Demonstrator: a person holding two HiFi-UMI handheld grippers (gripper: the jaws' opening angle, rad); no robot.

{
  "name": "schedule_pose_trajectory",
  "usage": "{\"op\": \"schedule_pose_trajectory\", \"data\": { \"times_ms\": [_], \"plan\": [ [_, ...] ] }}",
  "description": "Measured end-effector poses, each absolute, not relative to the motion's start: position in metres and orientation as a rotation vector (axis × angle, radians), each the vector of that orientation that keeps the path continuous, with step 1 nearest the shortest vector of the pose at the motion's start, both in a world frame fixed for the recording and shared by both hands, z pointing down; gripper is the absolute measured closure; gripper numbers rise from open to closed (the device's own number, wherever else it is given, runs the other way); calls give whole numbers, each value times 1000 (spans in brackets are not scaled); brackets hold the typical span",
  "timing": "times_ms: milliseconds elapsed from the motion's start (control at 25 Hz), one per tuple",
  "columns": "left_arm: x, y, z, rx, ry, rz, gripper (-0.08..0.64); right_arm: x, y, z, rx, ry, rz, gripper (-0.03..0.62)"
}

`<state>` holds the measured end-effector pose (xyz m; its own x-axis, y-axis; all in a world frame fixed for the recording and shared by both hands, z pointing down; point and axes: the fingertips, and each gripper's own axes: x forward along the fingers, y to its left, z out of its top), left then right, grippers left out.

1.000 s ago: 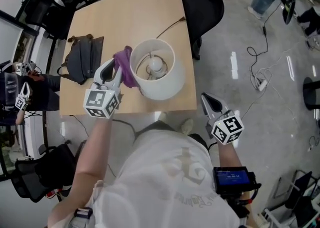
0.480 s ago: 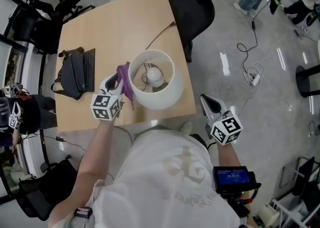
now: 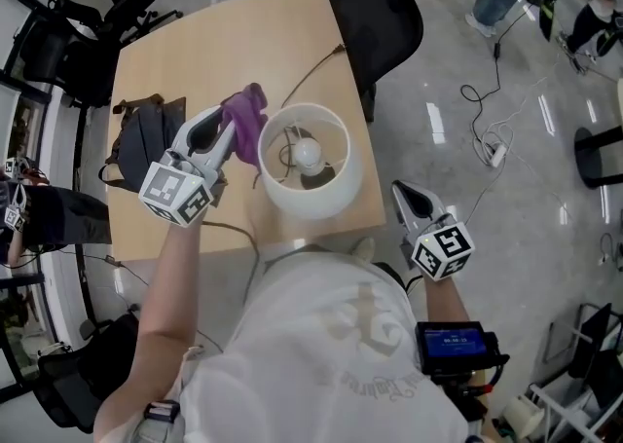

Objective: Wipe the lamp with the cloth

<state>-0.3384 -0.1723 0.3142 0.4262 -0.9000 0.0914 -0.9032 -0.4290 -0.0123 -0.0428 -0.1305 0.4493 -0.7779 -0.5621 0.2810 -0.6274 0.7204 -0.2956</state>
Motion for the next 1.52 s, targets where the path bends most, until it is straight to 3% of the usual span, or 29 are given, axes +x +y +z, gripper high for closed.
{"op": "schedule_pose_trajectory", "data": {
  "times_ms": [280, 800, 1240, 1520],
  "plan": [
    [-316, -199, 335, 2718, -1458, 244, 476, -31, -133, 454, 1029, -2727, 584, 578],
    [-327, -252, 459, 2610, -1289, 634, 476, 8, -130, 465, 1201, -2637, 634, 578],
    [-293, -274, 320, 2835, -1094, 414, 476, 6, -150, 444, 1249, -2667, 594, 578],
    [-240, -264, 314, 2950, -808, 444, 476, 23, -144, 456, 1279, -2637, 615, 578]
  ]
}}
